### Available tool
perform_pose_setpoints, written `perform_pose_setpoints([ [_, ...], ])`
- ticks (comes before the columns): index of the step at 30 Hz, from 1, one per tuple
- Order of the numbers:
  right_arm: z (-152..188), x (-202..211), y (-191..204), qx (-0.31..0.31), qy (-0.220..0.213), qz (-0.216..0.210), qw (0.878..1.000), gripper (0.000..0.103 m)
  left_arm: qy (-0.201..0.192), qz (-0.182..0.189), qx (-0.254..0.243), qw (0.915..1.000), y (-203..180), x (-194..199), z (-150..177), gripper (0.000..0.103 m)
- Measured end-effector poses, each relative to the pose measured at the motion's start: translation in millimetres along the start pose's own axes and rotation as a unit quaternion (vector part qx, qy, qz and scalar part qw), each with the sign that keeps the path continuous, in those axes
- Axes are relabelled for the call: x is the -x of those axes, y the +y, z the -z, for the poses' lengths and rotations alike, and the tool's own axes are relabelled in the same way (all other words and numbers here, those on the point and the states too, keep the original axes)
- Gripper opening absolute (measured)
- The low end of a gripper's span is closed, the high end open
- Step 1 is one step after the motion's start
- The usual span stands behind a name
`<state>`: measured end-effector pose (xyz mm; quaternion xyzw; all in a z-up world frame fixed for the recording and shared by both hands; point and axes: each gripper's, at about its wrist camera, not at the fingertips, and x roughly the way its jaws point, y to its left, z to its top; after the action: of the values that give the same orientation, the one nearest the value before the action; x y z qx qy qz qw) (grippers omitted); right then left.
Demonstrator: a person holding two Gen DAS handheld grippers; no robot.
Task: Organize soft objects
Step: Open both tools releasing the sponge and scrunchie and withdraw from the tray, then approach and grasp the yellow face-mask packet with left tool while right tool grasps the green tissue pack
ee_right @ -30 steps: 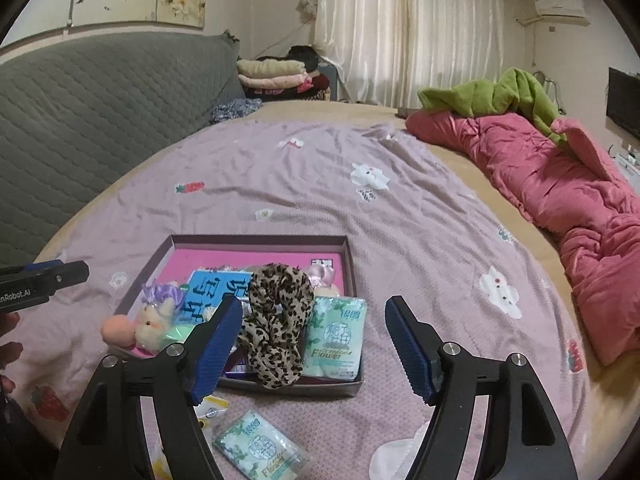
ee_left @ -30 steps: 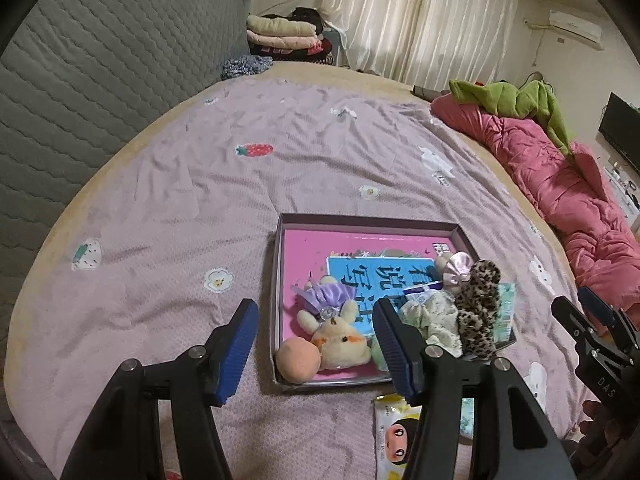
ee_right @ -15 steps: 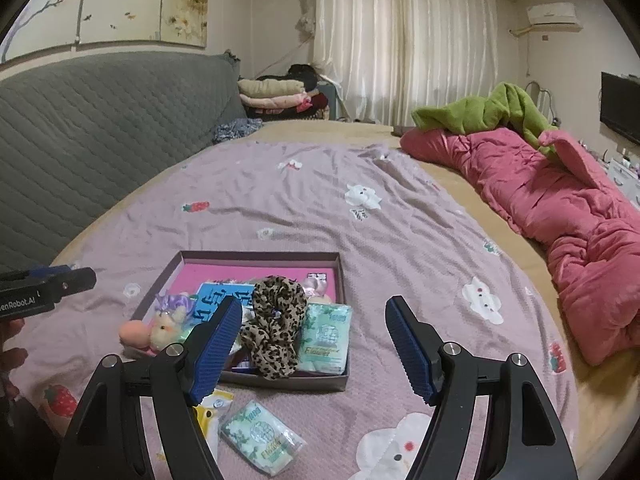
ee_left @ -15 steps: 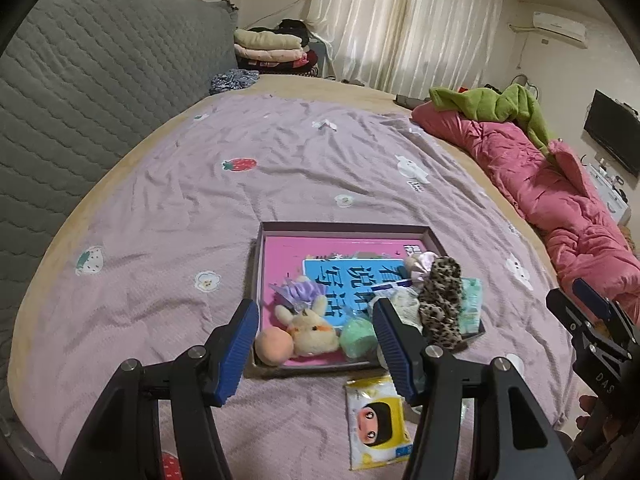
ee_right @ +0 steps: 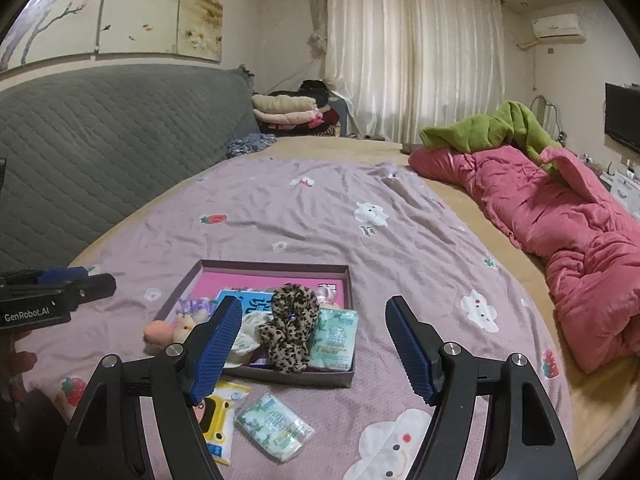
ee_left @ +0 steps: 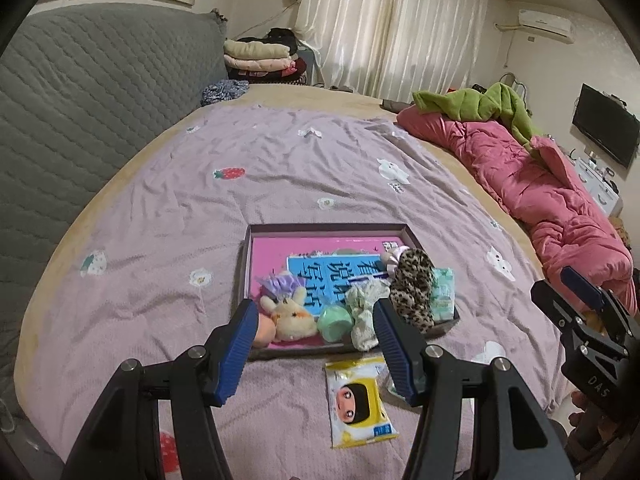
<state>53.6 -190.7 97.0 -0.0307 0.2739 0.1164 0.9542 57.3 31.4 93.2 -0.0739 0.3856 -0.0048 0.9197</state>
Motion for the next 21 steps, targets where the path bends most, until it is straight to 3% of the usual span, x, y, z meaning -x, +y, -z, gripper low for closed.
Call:
perform_pose_setpoints([
  [11,18,19,7,0.003,-0.002,-0.017,1.000,0.076,0.016,0.021,0.014,0.9995,-7,15,21,0.059],
  [21,39,20,9,0.006,0.016,-0.031,0.999,0.076,0.059,0.032,0.015,0.9977,-14,-3,46,0.059],
])
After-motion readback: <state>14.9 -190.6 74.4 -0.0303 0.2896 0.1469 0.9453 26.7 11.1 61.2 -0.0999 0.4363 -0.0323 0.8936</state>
